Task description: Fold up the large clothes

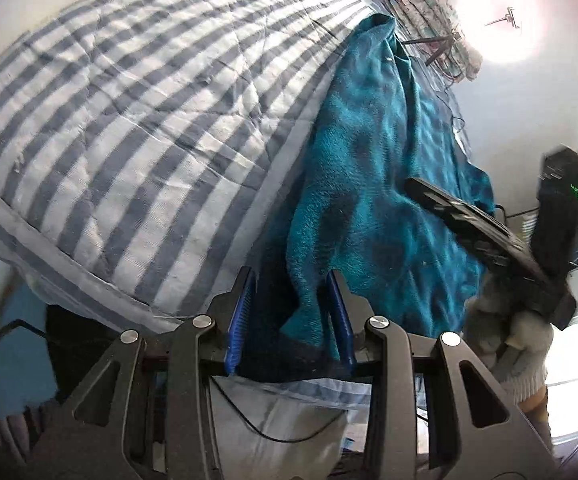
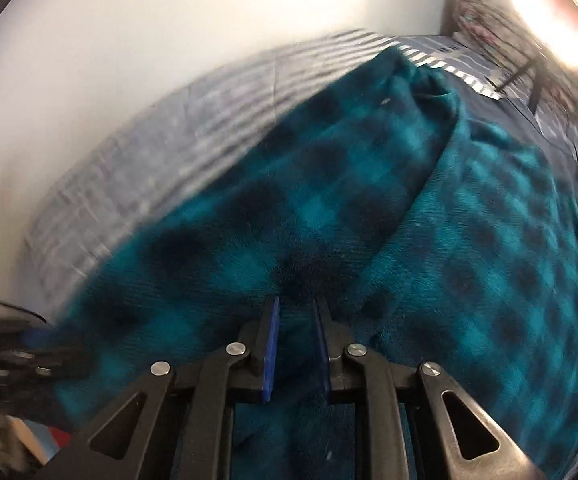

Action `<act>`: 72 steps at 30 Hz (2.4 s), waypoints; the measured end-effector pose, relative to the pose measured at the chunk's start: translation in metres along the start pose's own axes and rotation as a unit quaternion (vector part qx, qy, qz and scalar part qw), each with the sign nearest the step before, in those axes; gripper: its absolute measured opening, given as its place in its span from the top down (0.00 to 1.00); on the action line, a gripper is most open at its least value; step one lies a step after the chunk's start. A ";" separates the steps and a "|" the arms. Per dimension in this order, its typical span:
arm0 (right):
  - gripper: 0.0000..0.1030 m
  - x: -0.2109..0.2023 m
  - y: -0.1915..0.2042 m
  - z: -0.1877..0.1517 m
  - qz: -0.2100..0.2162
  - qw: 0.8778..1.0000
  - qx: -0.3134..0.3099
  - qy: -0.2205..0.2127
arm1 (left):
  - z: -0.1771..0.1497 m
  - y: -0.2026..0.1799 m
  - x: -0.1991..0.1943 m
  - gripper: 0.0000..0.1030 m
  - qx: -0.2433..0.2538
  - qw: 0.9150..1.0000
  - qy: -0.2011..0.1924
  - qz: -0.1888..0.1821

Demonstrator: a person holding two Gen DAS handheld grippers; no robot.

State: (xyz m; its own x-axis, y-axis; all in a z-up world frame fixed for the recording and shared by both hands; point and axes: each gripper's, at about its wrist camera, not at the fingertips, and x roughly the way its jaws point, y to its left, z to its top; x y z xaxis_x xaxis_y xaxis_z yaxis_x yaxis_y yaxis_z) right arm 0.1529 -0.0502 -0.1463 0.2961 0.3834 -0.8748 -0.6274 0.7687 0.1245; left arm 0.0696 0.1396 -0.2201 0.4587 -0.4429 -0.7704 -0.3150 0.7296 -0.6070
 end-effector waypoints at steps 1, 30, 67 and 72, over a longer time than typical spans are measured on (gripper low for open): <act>0.82 -0.008 -0.001 -0.003 0.008 1.000 0.008 -0.006 | 0.000 0.000 0.001 0.72 0.000 1.000 0.001 -0.005; 0.72 -0.005 -0.013 0.018 0.011 0.997 0.071 -0.021 | -0.019 -0.053 -0.029 0.93 0.094 0.993 -0.066 -0.008; 0.95 0.024 -0.100 0.088 0.076 0.977 0.199 -0.023 | -0.067 -0.186 -0.001 0.94 0.313 0.945 -0.091 0.031; 0.95 -0.006 -0.149 0.050 0.119 0.954 0.264 -0.081 | -0.080 -0.206 0.012 0.94 0.346 0.935 -0.079 0.026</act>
State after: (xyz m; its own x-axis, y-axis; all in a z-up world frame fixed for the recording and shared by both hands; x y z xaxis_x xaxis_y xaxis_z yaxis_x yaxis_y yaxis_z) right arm 0.2805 -0.1409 -0.1359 0.3247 0.6211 -0.7133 -0.2534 0.7837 0.5671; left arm 0.0735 -0.0576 -0.1195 0.5925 -0.3551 -0.7230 0.2469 0.9344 -0.2566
